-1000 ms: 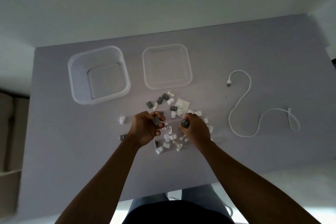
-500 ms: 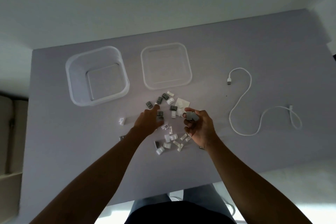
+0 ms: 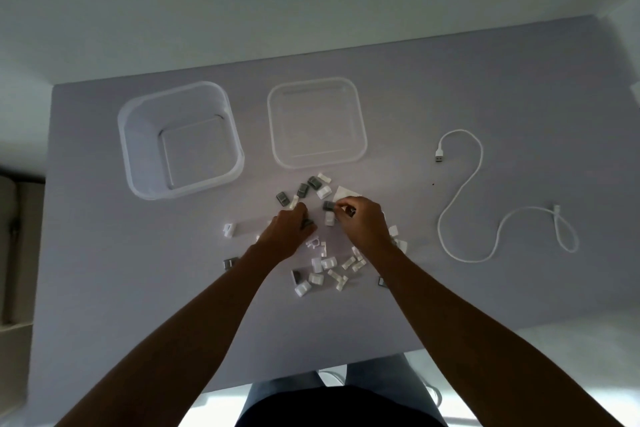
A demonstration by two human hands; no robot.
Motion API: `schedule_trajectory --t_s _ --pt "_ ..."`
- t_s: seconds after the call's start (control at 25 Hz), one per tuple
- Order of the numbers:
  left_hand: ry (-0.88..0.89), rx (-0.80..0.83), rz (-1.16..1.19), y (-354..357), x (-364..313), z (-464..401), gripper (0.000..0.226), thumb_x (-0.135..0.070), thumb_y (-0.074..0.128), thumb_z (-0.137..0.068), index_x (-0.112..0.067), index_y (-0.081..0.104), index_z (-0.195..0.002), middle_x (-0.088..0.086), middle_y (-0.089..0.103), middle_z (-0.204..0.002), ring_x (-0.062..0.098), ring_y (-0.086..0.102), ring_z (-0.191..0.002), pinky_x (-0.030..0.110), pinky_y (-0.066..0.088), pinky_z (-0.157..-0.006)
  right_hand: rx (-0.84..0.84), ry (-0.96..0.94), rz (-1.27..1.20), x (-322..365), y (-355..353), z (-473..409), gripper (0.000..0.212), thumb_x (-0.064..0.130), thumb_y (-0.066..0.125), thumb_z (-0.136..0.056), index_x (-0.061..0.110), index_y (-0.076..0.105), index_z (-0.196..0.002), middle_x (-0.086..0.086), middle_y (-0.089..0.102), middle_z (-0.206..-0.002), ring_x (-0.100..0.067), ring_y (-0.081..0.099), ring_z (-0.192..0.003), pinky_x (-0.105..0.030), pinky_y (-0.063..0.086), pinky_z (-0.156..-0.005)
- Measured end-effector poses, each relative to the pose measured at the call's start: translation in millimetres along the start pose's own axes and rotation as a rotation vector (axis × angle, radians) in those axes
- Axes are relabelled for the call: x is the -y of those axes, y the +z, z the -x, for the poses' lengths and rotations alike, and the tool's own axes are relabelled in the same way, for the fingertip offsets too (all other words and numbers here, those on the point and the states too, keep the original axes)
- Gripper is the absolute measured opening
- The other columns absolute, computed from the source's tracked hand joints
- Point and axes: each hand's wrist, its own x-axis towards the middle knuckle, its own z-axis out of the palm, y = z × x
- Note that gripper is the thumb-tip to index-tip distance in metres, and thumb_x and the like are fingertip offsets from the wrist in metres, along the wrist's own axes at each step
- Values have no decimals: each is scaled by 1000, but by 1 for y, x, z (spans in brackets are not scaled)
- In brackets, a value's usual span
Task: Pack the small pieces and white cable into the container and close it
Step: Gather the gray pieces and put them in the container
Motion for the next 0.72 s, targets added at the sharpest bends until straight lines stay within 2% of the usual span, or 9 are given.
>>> schedule_trajectory --t_s 0.08,0.16,0.2,0.28,0.36,0.44,0.48,0.6,0.72 --pt "-74 -3 132 -2 -2 1 28 -38 61 -92 -12 53 -99 7 62 -88 21 58 -74 29 45 -63 33 -42 151 2 7 -11 19 26 66 -90 10 73 -99 -11 70 -96 -25 66 -83 -32 51 -72" --pt "-186 -23 333 -7 -7 2 29 -40 63 -90 -12 57 -95 6 64 -84 21 60 -70 32 50 -63 57 -48 258 4 13 -18 20 25 61 -92 11 72 -101 -13 67 -99 -30 65 -86 -32 48 -72" --pt "-247 -24 495 -13 -11 5 28 -38 63 -90 -11 57 -92 5 62 -77 19 57 -61 32 48 -56 64 -50 302 3 17 -20 20 23 59 -92 10 72 -101 -14 67 -100 -31 65 -87 -32 47 -73" --pt "-352 55 960 -27 -18 15 23 -29 56 -93 -11 52 -80 5 46 -63 14 39 -44 25 33 -43 71 -55 361 1 21 -22 19 18 57 -93 9 72 -98 -14 67 -101 -32 66 -88 -32 47 -73" --pt "-386 203 1338 -43 -20 32 22 -27 50 -93 -16 49 -74 2 33 -62 11 26 -43 23 23 -42 69 -48 269 3 21 -22 18 19 59 -92 8 73 -95 -10 68 -96 -26 66 -84 -25 44 -69" --pt "-338 305 1520 -53 -20 46 21 -27 47 -92 -17 50 -73 -1 33 -60 9 24 -44 21 22 -42 46 69 -38 11 17 -20 13 22 67 -88 11 73 -92 -3 70 -86 -15 63 -75 -16 42 -64" --pt "-305 347 1579 -57 -19 52 21 -26 45 -91 -18 50 -73 -2 34 -58 9 23 -43 21 21 -42 44 199 -267 16 13 -18 10 23 70 -87 14 72 -89 0 68 -80 -11 60 -70 -15 43 -62" --pt "-159 535 1752 -66 -17 62 17 -22 39 -87 -20 49 -75 -5 28 -56 9 17 -39 21 17 -40 172 519 -1031 34 -2 2 11 23 67 -88 17 66 -79 -1 55 -68 -13 47 -59 -24 38 -50" --pt "49 788 1900 -74 -21 69 5 -18 46 -82 -17 51 -83 -4 29 -56 8 20 -34 19 16 -38 270 531 -1355 44 -14 22 16 24 51 -90 15 62 -82 -5 59 -77 -15 49 -60 -26 34 -52"
